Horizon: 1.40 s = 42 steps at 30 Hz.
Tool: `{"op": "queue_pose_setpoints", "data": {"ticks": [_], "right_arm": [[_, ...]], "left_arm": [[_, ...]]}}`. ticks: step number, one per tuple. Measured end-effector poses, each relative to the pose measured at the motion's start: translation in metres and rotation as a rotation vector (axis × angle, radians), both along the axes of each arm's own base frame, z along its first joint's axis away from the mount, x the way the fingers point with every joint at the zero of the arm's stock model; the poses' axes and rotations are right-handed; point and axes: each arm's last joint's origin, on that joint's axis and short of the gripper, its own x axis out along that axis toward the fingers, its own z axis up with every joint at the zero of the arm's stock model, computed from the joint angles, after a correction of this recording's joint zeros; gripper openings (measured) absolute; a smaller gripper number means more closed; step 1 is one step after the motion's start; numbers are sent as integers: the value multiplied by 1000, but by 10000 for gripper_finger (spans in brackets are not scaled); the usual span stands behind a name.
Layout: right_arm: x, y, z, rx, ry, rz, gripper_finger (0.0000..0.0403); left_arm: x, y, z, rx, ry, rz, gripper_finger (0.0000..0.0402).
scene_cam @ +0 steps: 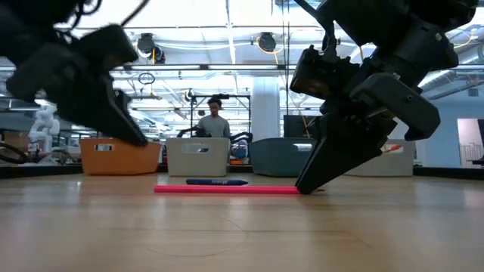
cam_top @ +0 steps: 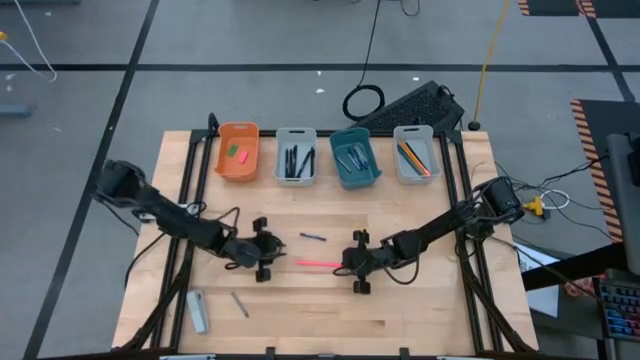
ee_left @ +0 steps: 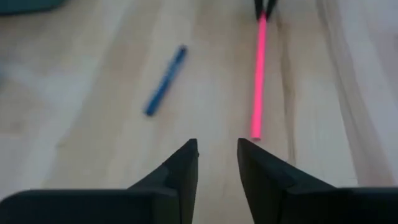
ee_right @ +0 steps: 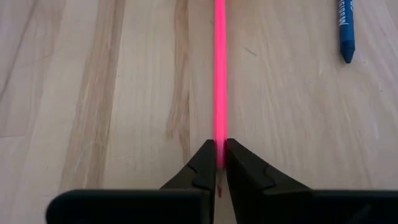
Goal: Sort crayons/erasers/pens/pencils in bins
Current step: Put the pink colored pencil into the right gray bin
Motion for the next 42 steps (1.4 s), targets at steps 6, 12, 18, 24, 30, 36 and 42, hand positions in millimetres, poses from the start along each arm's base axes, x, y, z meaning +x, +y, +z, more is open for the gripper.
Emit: {"op": "queue_pose_setpoints", "data": {"ticks": [6,12,18,24,30,36,42], "right_arm": [[0,0,4,15,-16,-9,20],[-1,-2,17,37,-54,-32,20],[-2,-6,39,64,-119,-47,20],[-11,-14,65,49,-165,-120,20],[-30,-41,95,38,-167,-346,20],[-62,-90,123,26,-125,-607,20],[-104,-142,139,-60,-17,-856,20]], "left_arm": [[-18,11,28,16,-27,87,112],[-26,15,38,31,-33,101,74],[-33,18,26,35,-22,107,26],[-49,28,3,-68,-133,145,8],[-62,37,-1,-142,-317,147,4],[-66,46,-1,-125,-369,161,3],[-64,50,-1,-122,-360,149,10]]}}
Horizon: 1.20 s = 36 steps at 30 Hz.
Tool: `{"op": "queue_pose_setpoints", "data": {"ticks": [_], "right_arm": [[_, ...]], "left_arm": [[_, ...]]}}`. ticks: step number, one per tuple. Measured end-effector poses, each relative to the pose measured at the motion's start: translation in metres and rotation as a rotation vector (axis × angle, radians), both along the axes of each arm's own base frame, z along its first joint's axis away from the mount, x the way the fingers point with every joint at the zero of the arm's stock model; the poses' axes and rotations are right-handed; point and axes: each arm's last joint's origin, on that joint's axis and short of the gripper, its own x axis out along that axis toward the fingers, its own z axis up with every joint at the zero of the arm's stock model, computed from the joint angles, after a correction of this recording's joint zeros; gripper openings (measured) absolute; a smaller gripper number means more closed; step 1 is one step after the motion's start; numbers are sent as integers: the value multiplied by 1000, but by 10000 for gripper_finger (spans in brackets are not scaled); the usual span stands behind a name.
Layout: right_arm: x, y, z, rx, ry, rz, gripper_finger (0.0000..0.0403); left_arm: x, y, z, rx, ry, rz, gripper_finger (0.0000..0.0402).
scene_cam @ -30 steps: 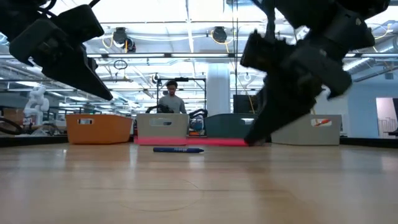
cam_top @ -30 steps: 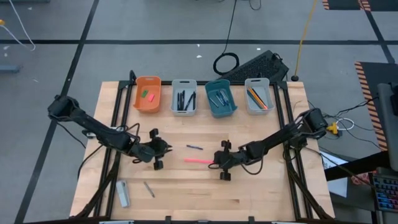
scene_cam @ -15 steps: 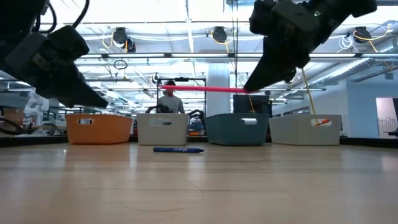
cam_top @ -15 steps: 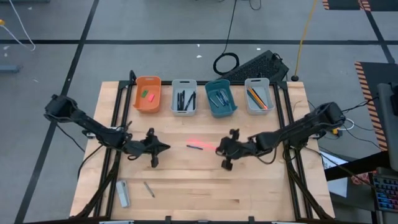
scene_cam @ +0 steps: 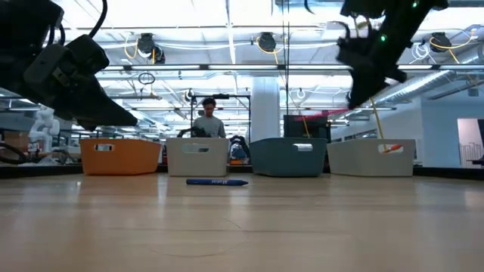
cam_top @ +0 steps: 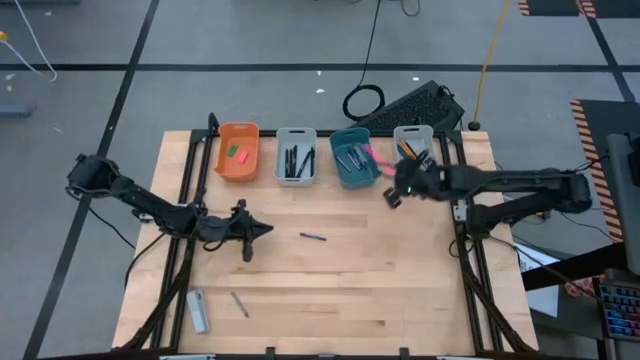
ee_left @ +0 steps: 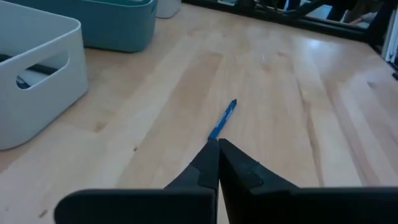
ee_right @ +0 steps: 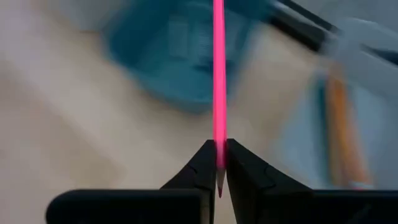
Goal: Sort crayons/erasers/pens/pencils in bins
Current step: Put the pink colored pencil into the right gray bin, then put the blue crayon into the blue bin
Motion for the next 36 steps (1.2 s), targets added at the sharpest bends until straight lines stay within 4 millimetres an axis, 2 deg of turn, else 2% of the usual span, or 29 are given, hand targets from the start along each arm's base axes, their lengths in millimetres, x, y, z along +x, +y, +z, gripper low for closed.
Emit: {"op": "queue_pose_setpoints", "data": {"ticks": [7,16,22,29,32,36], "right_arm": [[-37,-49,-5,1,179,-184,20],[-64,-81,-35,73,258,-222,20],[-79,-96,-54,109,221,-227,20],[-89,-102,-67,128,184,-242,25],[-89,-103,-67,119,180,-228,43],[-88,-103,-65,96,170,-230,90]], "left_arm": [[1,4,0,7,1,8,9],[3,7,0,-8,3,-4,9],[3,9,0,-16,7,-12,10],[4,13,0,-14,16,-23,12],[5,15,0,-19,17,-19,15],[5,18,0,-16,21,-4,4]]}}
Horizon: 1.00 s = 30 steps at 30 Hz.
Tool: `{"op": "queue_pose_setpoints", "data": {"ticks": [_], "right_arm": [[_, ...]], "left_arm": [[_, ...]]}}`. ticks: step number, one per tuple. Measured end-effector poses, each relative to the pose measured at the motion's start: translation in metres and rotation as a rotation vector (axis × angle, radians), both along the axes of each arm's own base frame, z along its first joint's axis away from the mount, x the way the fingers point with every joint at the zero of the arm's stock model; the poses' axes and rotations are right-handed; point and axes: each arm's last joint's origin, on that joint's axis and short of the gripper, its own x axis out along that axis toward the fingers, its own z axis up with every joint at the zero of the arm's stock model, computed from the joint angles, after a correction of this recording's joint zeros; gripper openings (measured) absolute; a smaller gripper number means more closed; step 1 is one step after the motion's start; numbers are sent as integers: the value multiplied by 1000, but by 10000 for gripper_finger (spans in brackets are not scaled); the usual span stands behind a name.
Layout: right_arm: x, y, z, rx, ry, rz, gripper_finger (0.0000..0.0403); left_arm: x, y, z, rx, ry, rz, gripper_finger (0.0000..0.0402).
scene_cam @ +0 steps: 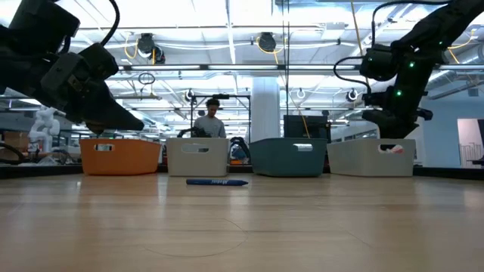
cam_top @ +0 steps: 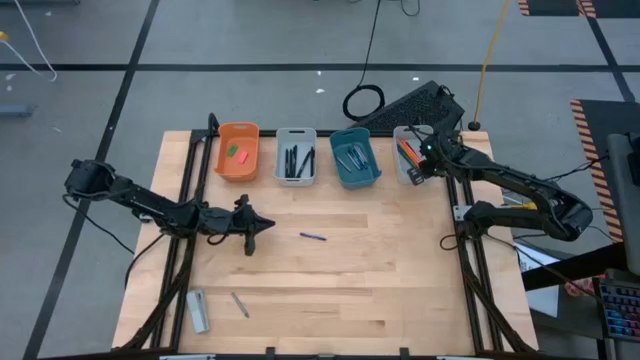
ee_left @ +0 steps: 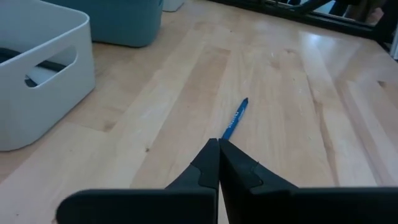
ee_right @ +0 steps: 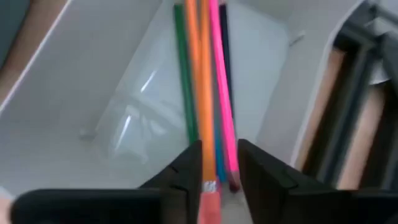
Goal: Sort crayons/erasers/pens/pencils in bins
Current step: Put the blue crayon into the blue bin
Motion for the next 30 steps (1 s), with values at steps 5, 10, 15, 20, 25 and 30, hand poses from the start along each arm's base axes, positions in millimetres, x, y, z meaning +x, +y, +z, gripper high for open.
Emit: {"op": "queue_pose_setpoints", "data": {"ticks": [5,10,15,20,25,30], "right_arm": [[-1,3,15,-75,-39,11,138],[9,22,33,-133,-142,165,122],[41,50,38,-155,-351,404,45],[78,86,34,-200,-436,583,5],[110,119,25,-230,-521,685,10],[134,144,12,-239,-557,756,11]], "left_arm": [[-1,2,-2,-1,25,8,8],[0,8,-3,-22,35,21,3],[0,15,-4,-36,50,42,3],[0,15,-4,-35,49,42,2],[0,16,-5,-30,51,51,6],[0,20,-4,-21,48,85,4]]}}
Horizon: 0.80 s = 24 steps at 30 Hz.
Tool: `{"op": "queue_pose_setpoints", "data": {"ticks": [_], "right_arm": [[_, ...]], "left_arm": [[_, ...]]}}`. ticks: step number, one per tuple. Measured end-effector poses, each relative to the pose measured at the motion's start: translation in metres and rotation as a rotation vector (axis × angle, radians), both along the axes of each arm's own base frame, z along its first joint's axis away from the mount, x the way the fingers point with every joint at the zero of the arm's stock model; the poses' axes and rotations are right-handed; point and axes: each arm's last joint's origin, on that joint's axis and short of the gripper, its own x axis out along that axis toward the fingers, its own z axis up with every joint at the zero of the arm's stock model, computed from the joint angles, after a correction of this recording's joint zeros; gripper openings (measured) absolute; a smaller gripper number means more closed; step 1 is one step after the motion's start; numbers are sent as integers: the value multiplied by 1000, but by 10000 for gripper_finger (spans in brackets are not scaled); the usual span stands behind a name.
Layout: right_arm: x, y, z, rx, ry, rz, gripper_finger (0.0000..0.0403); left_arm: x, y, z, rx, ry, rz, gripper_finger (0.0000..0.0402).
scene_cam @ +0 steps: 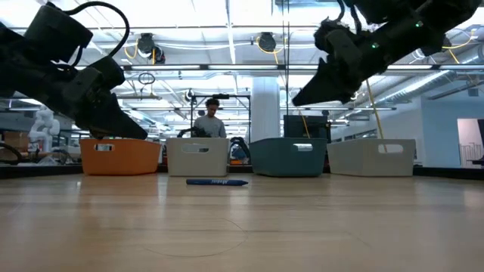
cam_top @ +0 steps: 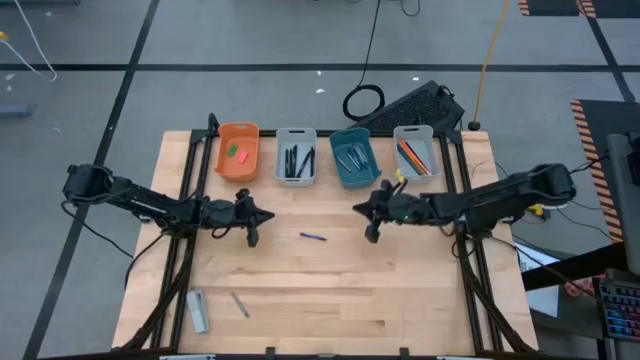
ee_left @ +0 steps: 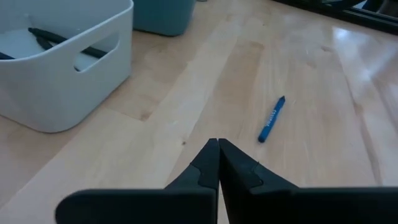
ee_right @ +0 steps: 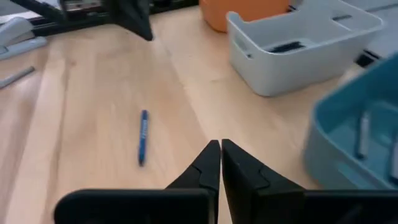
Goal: Sort crayons/erasers/pens/pencils in bins
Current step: Put the blue crayon into the blue bin
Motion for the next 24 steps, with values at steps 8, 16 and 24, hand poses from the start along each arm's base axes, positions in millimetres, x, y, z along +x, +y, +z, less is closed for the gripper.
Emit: {"op": "queue_pose_setpoints", "data": {"ticks": [8,16,24], "right_arm": [[39,23,-13,4,41,59,11],[63,33,-23,0,81,83,32],[89,40,-44,28,140,124,112]], "left_arm": [[0,1,0,11,1,4,6],[0,1,0,13,5,3,15],[0,1,0,17,9,1,8]]}}
